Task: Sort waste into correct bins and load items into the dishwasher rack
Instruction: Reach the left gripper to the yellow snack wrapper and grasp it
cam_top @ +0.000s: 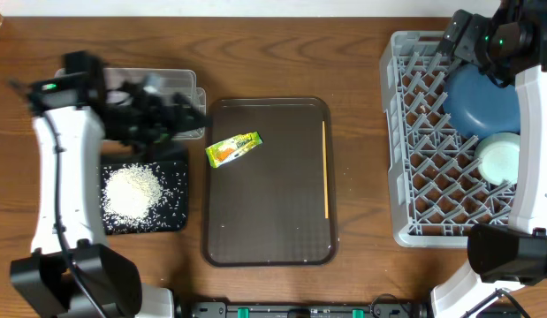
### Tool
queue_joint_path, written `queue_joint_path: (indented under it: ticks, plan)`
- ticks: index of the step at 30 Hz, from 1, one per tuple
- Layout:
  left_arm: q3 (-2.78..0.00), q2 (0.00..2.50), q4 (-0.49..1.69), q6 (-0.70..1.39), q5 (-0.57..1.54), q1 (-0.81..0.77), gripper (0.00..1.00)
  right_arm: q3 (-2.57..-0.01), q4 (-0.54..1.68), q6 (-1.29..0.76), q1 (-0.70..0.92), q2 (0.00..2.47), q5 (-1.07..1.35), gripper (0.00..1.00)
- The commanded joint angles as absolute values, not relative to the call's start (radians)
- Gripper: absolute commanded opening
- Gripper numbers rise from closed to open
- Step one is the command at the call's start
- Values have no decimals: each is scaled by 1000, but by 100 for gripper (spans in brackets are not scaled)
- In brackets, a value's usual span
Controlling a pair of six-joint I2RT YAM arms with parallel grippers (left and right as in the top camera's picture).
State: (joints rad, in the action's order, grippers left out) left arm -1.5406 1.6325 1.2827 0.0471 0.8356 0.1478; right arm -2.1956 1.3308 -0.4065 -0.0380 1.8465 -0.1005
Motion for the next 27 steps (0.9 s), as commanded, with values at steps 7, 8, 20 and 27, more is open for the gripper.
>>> queue_joint_path:
  ticks: [7,8,20,27]
  plan:
    - [-1556,1622,1076,-31,283,-189,99,-2196,1332,-411,-39,1853,-112,99]
    - [-1555,1626,1057,-35,151,-223,99,-2196,1332,-411,-39,1853,-112,99]
    - [-1549,1767,1006,-198,-85,-340,89,-2196,1332,-411,-39,1853,-112,99]
    - [-1547,1917,963,-299,-30,-340,88,-2196,1332,-411,-39,1853,-112,99]
